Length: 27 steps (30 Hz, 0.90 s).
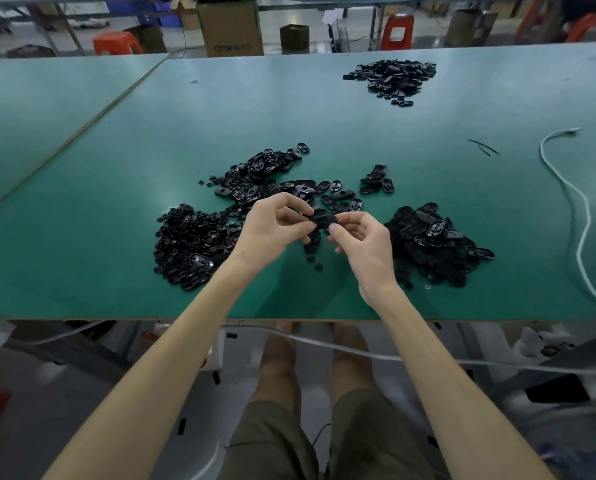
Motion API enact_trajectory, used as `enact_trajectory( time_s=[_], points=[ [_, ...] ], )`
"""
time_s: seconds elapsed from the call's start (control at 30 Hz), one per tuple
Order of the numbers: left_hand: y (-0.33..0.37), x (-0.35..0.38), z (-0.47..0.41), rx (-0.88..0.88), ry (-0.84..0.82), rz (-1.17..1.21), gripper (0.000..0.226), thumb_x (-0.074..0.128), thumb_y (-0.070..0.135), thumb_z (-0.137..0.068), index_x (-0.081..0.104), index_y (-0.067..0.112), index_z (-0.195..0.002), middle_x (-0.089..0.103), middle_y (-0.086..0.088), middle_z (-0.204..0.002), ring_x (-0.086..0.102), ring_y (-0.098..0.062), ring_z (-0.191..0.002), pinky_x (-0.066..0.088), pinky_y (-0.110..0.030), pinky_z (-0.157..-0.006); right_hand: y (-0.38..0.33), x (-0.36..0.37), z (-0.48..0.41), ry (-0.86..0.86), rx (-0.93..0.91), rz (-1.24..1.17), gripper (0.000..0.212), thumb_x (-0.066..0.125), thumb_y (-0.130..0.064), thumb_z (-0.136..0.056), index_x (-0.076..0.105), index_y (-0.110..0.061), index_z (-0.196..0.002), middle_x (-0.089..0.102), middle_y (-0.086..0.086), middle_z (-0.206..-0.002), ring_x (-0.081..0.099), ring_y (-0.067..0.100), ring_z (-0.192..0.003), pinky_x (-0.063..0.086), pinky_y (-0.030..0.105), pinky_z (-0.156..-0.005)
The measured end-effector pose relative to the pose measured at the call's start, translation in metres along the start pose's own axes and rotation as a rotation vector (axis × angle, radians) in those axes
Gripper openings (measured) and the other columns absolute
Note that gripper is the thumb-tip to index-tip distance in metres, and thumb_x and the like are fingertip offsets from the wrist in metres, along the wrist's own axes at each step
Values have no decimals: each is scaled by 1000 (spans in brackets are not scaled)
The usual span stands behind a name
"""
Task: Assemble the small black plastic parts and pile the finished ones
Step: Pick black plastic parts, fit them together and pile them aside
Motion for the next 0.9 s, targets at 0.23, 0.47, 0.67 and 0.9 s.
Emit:
enact_trajectory(
  time_s=[0.23, 0.47, 0.67, 0.9],
  points=[
    [-8, 2, -1, -34, 30, 32, 14, 81, 4, -85, 72, 9, -95, 77, -10, -83, 72, -15, -66, 48, -13, -61, 0, 0, -1, -2, -9, 4, 13, 74, -4, -92, 68, -16, -95, 73, -2, -85, 73, 13, -78, 54, 23, -63],
    [-18, 3, 4, -127, 87, 168, 11, 78, 8, -89, 70, 14, -93, 76, -2, -83, 73, -13, -72, 51, -19, -61, 0, 0, 0, -9, -1, -33, 13, 76, -5, -91, 69, -15, -95, 75, -5, -80, 74, 15, -79, 54, 22, -62],
    [-24, 5, 7, -203, 111, 288, 10, 78, 10, -89, 72, 16, -93, 77, 1, -83, 73, -11, -75, 52, -20, -64, 0, 1, 0, -15, 4, -44, 14, 77, -5, -90, 69, -16, -94, 76, -1, -83, 74, 14, -79, 54, 22, -62],
    [-28, 19, 8, -291, 135, 473, 14, 70, 4, -94, 70, 0, -107, 74, -21, -112, 72, -25, -103, 58, -31, -90, -3, 2, 0, -60, -8, -41, 15, 79, -3, -88, 69, -13, -93, 76, -2, -83, 74, 16, -80, 54, 24, -62]
  ],
)
Point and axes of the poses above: each hand's wrist, its own z-axis away from the middle knuckle, its own x-axis out of the palm, y = z × x, the point moved 5 cm from there along -z, towards the middle knuckle
